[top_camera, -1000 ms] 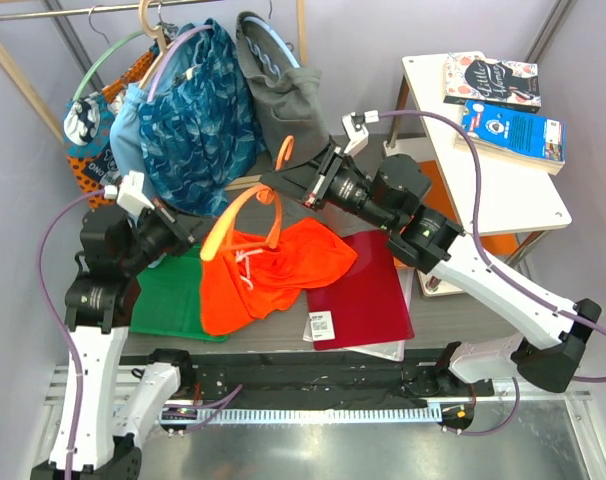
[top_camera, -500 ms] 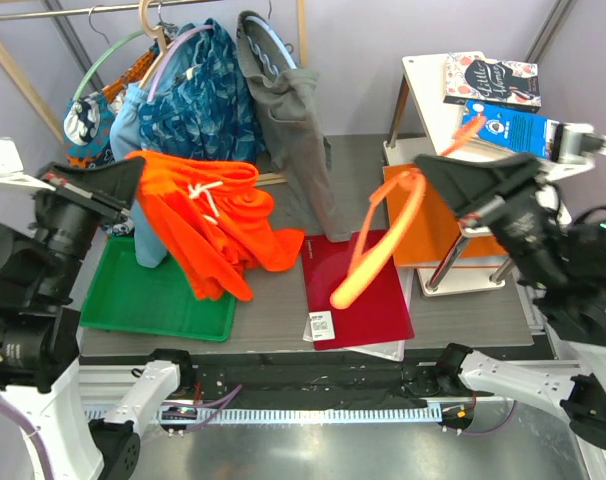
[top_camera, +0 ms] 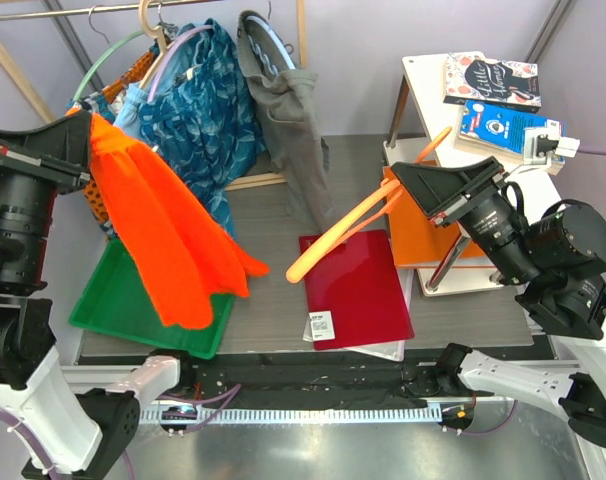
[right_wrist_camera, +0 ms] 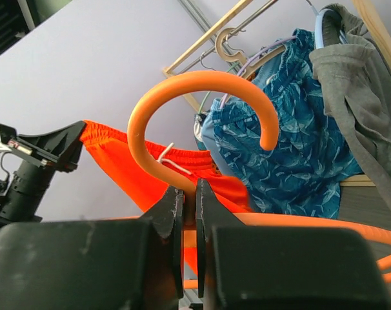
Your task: Remove the shorts from the hanger
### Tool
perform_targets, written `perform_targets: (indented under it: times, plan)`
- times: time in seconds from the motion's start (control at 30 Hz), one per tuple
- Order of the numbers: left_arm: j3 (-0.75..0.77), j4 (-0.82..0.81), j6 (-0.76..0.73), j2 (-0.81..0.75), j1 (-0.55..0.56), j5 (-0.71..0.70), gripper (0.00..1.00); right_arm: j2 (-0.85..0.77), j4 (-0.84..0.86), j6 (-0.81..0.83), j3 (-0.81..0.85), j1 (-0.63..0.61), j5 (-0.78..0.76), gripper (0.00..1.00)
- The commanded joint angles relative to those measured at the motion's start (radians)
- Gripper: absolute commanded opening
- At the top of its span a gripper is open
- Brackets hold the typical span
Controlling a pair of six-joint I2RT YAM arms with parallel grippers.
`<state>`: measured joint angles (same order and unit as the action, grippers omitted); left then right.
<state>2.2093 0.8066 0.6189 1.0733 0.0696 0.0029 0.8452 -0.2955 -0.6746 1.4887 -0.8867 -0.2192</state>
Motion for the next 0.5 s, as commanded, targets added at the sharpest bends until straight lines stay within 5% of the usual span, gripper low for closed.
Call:
perform_targets:
  times: [0.0, 0.33, 0.47]
  plan:
    - [0.027, -0.113, -0.021, -0.023, -0.004, -0.073, 0.00, -0.009, 0.032, 0.038, 0.002, 0.000, -0.005, 0.01]
    - [0.081, -0.084, -0.071, 0.028, -0.004, -0.174, 0.00, -0.006, 0.024, 0.070, 0.008, 0.000, 0.003, 0.01]
    - [-0.099, -0.099, -0.065, -0.030, -0.004, -0.190, 0.00, 0.000, 0.025, 0.069, 0.001, 0.000, 0.006, 0.01]
